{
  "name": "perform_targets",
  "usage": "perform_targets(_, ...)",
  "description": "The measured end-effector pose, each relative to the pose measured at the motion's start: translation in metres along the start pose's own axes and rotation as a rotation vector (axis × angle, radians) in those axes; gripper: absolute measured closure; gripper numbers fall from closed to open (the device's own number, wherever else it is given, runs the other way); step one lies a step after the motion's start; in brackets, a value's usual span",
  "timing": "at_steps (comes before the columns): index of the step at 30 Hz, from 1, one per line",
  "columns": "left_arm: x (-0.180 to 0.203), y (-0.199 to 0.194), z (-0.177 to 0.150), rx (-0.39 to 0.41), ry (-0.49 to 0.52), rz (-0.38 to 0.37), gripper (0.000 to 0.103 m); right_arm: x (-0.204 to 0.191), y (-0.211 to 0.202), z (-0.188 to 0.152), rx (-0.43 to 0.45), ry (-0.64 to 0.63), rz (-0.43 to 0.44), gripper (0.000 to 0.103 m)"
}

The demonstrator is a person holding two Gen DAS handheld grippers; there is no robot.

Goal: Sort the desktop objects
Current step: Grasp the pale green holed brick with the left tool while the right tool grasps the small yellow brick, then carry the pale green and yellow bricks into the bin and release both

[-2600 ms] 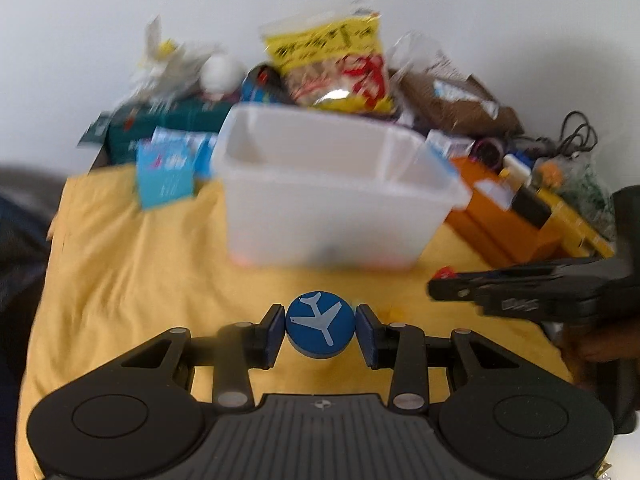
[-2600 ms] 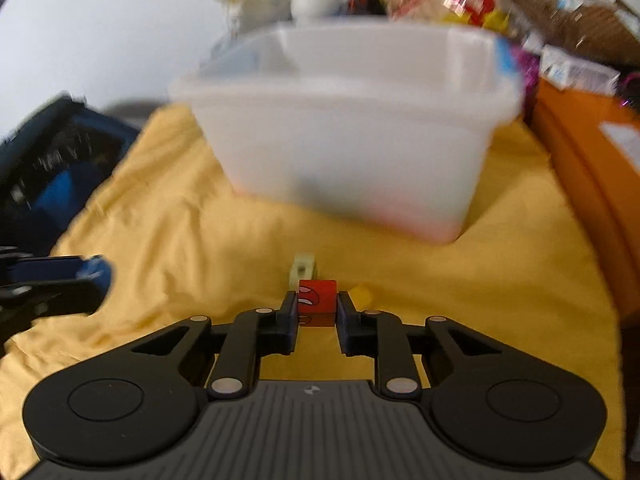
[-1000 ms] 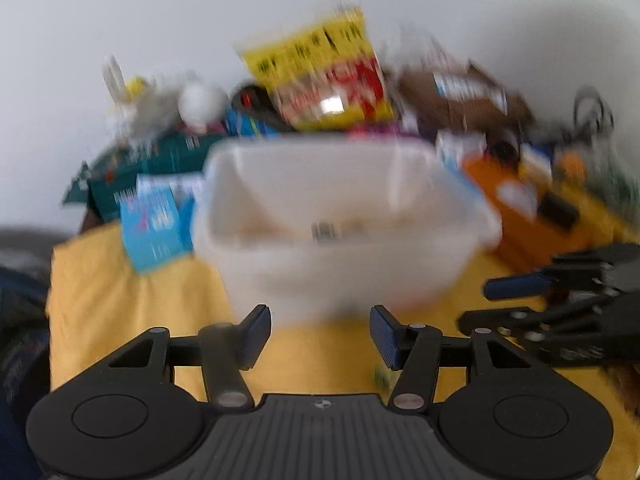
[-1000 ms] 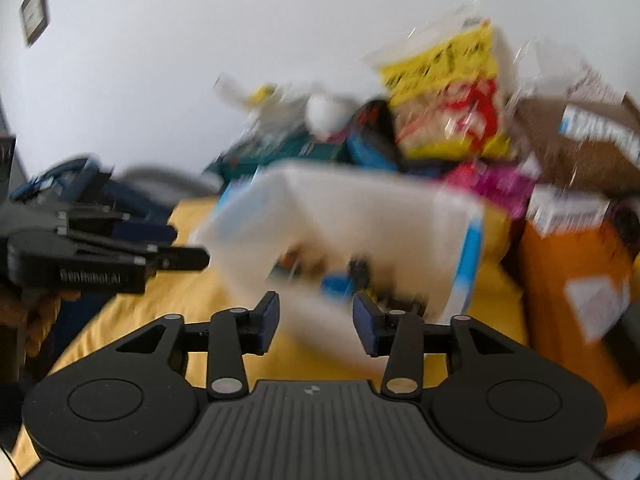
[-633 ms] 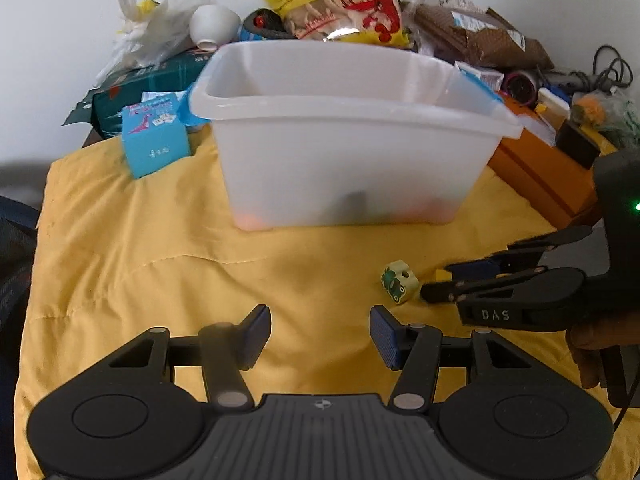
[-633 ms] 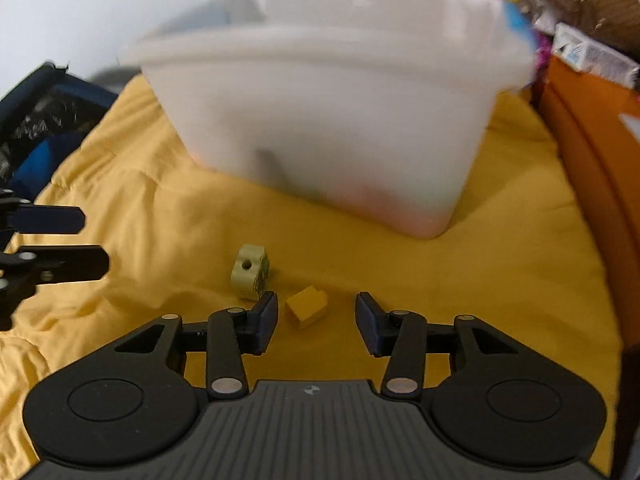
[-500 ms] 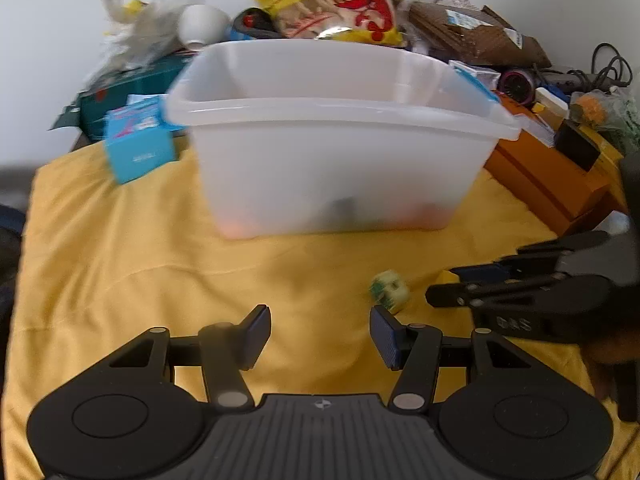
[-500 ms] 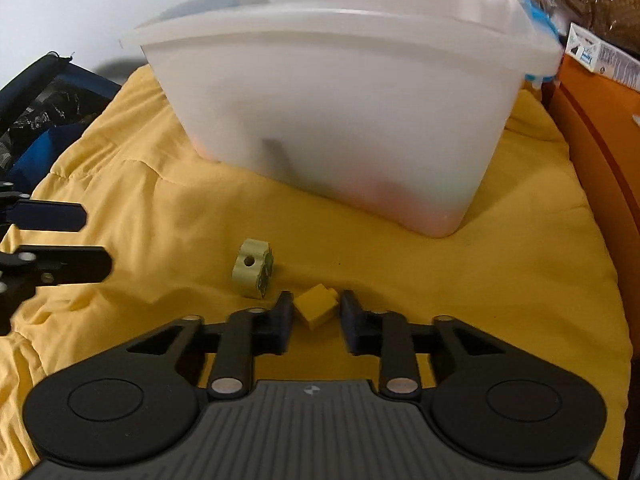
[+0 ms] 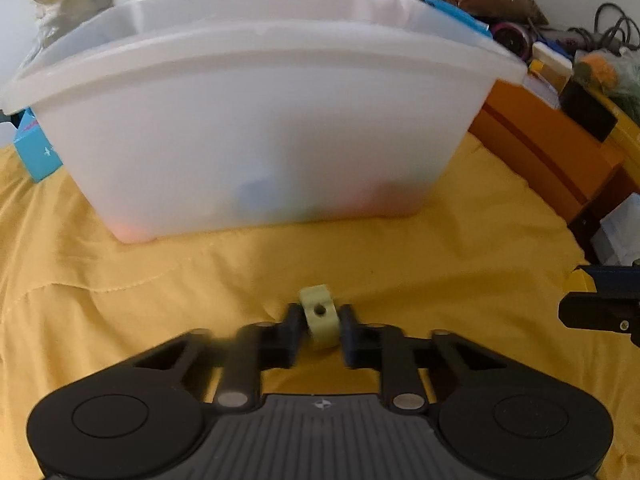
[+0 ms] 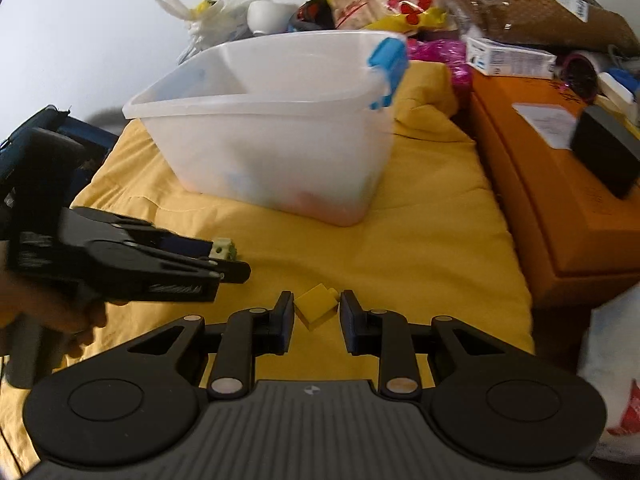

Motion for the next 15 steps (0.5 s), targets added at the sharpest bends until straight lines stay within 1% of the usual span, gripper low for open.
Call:
perform_targets(2,-0.002,-0.012,0.002,0.032,0.009,-0.002,0.086,0.002,-0.002,0.000,0.006,0.012,0.000,0.075)
perform_targets(6,-0.009,-0.048,0.006,0.109,0.036,-0.010,0.086,0.004,-0.006,0.003,0.023,0.033,0.015,0.075)
perform_targets(8,-0.016,-0.069,0.010,0.139,0.008,-0.020,0.086,0.002,-0.009,0.010,0.044,0.033,0.030,0.075)
perform_targets(11,-0.023,-0.099,0.020,0.185,0.000,-0.029,0.086,-0.006,-0.016,0.025,0.086,0.024,0.055,0.075)
perform_targets(15,-0.029,-0.126,0.046,0.224,-0.011,-0.032,0.086,-0.020,-0.028,0.060,0.156,-0.003,0.089,0.075)
Point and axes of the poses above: each gripper's, at about its wrist camera, not at the fingertips, and y roughly the way its jaws point, x to its right, z to its top, the point moved 6 cm from there along y, roughly the way its jaws point, and after that the axes turned 3 degrees about -y, right-handed, at the moved point
